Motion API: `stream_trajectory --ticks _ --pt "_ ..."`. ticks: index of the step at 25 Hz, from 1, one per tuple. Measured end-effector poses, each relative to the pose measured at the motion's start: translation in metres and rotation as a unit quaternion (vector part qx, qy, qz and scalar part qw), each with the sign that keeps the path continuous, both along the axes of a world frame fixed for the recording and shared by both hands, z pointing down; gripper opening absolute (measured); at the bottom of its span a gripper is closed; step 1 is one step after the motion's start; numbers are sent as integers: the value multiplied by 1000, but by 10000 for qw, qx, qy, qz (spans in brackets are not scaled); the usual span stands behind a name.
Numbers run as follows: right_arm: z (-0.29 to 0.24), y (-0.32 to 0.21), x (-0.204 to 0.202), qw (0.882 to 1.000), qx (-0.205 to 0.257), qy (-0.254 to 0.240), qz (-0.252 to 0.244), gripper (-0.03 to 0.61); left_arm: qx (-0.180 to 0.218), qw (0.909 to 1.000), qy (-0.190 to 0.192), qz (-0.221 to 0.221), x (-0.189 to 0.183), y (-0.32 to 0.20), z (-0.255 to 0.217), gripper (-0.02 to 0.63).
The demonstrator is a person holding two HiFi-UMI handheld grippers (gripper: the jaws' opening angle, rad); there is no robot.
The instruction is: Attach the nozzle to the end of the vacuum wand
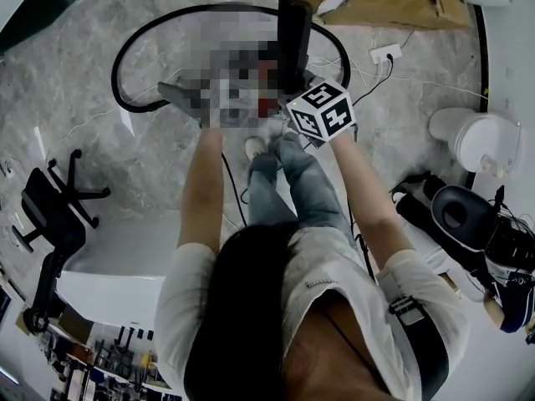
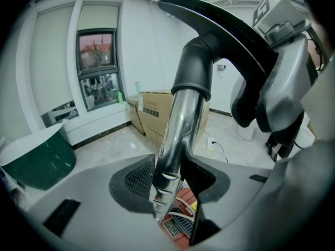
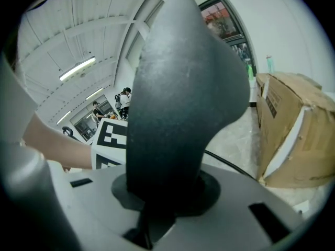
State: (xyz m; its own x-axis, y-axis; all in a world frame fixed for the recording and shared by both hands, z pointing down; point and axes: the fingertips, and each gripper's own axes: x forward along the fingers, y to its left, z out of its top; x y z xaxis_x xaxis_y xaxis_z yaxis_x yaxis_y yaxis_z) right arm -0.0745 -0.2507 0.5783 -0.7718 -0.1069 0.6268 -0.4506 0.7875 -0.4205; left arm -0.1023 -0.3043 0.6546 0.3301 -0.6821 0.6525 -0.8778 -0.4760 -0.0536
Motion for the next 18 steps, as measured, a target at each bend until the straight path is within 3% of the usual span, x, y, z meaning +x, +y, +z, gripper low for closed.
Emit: stream_trajectory --ticks 4,18 --pt "4 3 -1 9988 304 285 -267 91 -1 10000 -25 42 0 -1 0 170" --pt "6 2 0 9996 110 127 -239 92 -42 10000 -15 22 1 -1 2 170"
